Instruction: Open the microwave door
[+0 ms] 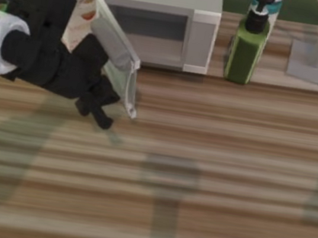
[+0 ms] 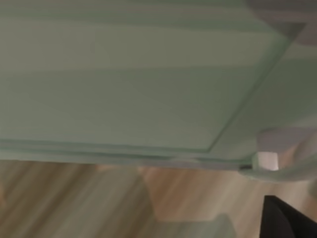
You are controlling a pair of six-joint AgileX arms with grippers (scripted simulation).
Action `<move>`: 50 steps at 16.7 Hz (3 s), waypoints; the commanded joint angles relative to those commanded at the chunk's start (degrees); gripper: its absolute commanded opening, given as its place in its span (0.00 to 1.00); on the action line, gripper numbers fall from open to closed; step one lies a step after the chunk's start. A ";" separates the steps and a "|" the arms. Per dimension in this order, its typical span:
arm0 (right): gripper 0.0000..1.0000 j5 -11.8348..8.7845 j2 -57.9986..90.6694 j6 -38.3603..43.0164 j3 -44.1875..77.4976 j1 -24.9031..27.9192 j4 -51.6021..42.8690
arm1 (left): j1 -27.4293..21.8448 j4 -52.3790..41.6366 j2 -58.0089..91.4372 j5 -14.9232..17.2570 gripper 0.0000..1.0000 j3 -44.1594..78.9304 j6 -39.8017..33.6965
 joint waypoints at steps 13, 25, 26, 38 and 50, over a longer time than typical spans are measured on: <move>1.00 0.00 0.00 0.00 0.00 0.00 0.00 | 0.00 0.00 0.00 0.00 0.15 0.00 0.00; 1.00 0.00 0.00 0.00 0.00 0.00 0.00 | 0.00 0.00 0.00 0.00 1.00 0.00 0.00; 1.00 0.00 0.00 0.00 0.00 0.00 0.00 | 0.00 0.00 0.00 0.00 1.00 0.00 0.00; 1.00 0.00 0.00 0.00 0.00 0.00 0.00 | -0.82 -4.13 -6.22 -0.87 1.00 -1.19 -1.04; 1.00 0.00 0.00 0.00 0.00 0.00 0.00 | -2.11 -11.99 -12.73 -2.67 1.00 -0.90 -4.63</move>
